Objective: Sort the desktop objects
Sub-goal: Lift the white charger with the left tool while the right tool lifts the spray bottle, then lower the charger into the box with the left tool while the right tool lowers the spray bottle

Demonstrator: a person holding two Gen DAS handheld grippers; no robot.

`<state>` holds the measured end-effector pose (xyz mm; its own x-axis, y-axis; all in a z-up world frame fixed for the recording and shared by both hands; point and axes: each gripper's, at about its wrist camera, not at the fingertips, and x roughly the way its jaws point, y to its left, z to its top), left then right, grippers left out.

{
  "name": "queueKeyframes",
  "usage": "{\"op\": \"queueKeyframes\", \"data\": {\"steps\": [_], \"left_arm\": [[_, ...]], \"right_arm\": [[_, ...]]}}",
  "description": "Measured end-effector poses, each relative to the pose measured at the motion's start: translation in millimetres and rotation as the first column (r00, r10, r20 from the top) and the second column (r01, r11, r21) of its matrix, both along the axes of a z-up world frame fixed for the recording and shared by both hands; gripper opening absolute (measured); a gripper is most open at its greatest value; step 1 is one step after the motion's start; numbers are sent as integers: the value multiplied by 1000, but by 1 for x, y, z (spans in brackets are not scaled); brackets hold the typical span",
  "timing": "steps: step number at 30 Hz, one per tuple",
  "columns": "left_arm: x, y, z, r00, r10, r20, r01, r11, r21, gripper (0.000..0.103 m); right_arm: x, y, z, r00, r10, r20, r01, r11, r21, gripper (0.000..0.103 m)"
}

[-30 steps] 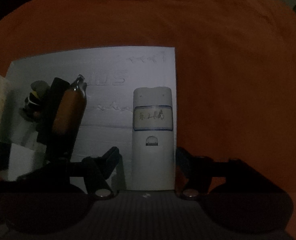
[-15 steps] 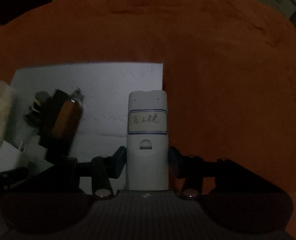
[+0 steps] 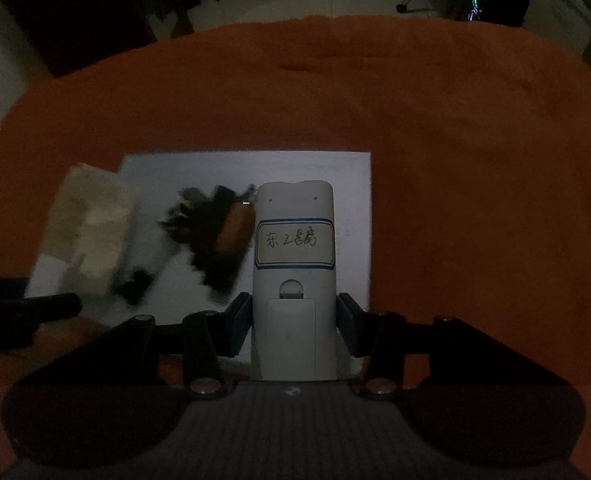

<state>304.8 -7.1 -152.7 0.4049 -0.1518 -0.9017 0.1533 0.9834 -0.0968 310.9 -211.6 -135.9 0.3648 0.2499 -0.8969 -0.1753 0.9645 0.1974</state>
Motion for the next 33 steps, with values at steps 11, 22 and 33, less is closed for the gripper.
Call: {"op": "queueKeyframes", "data": {"steps": [11,22,33], "left_arm": [[-95,1,43,998,-52,37,56,989,-134,51],[-153,-8,-10,1000,-13,4,13,997,-81,51],[-166,-22,-52,999,42,-31,-43,999,-29,51]], "right_arm": [[-85,-12,35,1000,25,-6,-23,983,181,49],[-146,-11,4,995,25,-94,-7,982,187,49],[-177,-1,-53,986,-9,-169,20,998,66,49]]}}
